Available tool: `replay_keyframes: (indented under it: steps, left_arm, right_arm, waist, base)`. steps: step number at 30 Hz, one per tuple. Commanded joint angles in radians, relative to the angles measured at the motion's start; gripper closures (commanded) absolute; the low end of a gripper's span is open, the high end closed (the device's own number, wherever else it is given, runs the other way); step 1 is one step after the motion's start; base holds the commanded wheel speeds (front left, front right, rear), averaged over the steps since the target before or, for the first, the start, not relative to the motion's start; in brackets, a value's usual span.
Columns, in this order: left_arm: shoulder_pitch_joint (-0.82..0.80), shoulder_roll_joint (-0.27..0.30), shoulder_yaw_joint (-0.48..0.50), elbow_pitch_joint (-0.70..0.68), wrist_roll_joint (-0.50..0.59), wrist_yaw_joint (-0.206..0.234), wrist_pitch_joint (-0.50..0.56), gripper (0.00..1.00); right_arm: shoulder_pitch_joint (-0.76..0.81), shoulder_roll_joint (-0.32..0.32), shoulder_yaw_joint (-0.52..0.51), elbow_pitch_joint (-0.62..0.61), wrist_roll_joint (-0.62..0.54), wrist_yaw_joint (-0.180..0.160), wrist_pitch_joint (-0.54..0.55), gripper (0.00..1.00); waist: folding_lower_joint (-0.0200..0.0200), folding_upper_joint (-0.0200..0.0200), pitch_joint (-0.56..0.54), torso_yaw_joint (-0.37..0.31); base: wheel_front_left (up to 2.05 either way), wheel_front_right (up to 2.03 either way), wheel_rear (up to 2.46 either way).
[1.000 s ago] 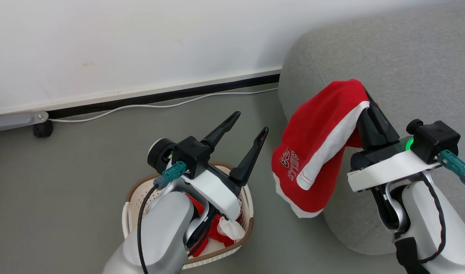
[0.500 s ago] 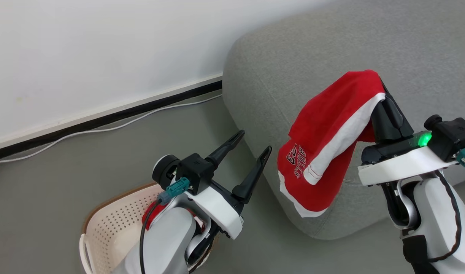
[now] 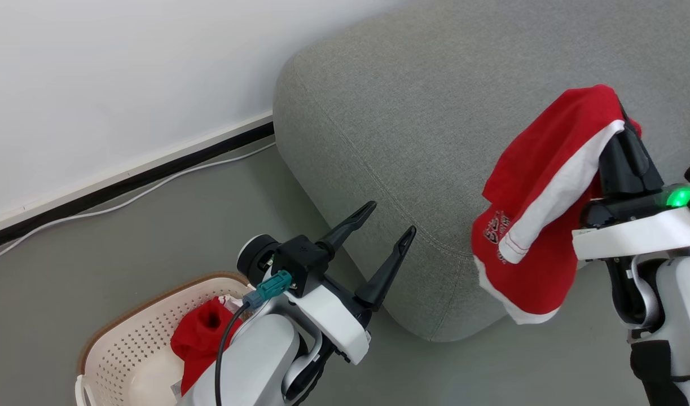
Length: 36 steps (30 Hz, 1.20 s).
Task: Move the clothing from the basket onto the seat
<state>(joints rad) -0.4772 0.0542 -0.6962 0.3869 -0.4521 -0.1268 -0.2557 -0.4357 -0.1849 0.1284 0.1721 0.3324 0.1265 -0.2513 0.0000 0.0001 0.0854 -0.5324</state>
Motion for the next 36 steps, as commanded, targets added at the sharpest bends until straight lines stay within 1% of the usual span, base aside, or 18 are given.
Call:
replay_keyframes:
  steps: [1, 6, 10, 15, 19, 24, 28, 31, 36]
  left_arm:
    - [-0.021, 0.008, 0.025, -0.027, -0.011, -0.004, -0.006, 0.0]
    - [-0.022, 0.012, 0.02, -0.027, -0.009, -0.004, -0.006, 0.0]
    - [-0.025, 0.013, 0.0, -0.026, -0.007, -0.004, -0.006, 0.0]
    - [-0.063, 0.021, -0.057, -0.024, -0.01, -0.004, -0.006, 0.0]
    - [-0.096, 0.028, -0.088, -0.014, -0.016, -0.004, -0.006, 0.0]
    - [-0.134, 0.036, -0.119, -0.001, -0.02, -0.004, -0.006, 0.0]
    - [-0.165, 0.04, -0.138, 0.003, -0.02, -0.004, -0.006, 0.0]
    - [-0.19, 0.041, -0.149, 0.003, -0.018, -0.004, -0.006, 0.0]
    - [-0.232, 0.04, -0.165, 0.005, -0.01, -0.004, -0.006, 0.0]
  right_arm:
    - [-0.001, -0.015, -0.009, -0.041, -0.009, 0.004, -0.011, 1.0]
    - [-0.013, -0.034, -0.053, -0.053, -0.015, 0.004, -0.011, 1.0]
    - [-0.055, -0.077, -0.106, -0.035, -0.021, 0.004, -0.011, 1.0]
    - [-0.115, -0.137, -0.193, 0.003, -0.017, 0.004, -0.011, 1.0]
    - [-0.162, -0.165, -0.259, 0.038, -0.014, 0.004, -0.011, 1.0]
    - [-0.236, -0.213, -0.325, 0.113, -0.002, 0.004, -0.011, 1.0]
    - [-0.316, -0.242, -0.379, 0.171, 0.032, 0.004, -0.011, 1.0]
    - [-0.378, -0.273, -0.41, 0.207, 0.04, 0.004, -0.011, 1.0]
    - [-0.475, -0.341, -0.437, 0.267, 0.006, 0.004, -0.011, 1.0]
  waist:
    - [0.0, -0.0001, 0.007, -0.002]
    - [0.0, -0.0001, 0.029, -0.004]
    - [0.0, -0.0001, 0.06, 0.005]
    - [0.0, -0.0001, 0.124, 0.046]
    - [0.0, -0.0001, 0.183, 0.082]
    - [0.0, -0.0001, 0.262, 0.127]
    - [0.0, -0.0001, 0.329, 0.164]
    - [0.0, -0.0001, 0.38, 0.192]
    - [0.0, -0.0001, 0.462, 0.241]
  base:
    - [0.0, 0.0, 0.0]
    - [0.0, 0.0, 0.0]
    - [0.0, 0.0, 0.0]
    - [0.0, 0.0, 0.0]
    - [0.0, 0.0, 0.0]
    - [0.0, 0.0, 0.0]
    - [0.0, 0.0, 0.0]
    - [0.0, 0.0, 0.0]
    - [0.0, 0.0, 0.0]
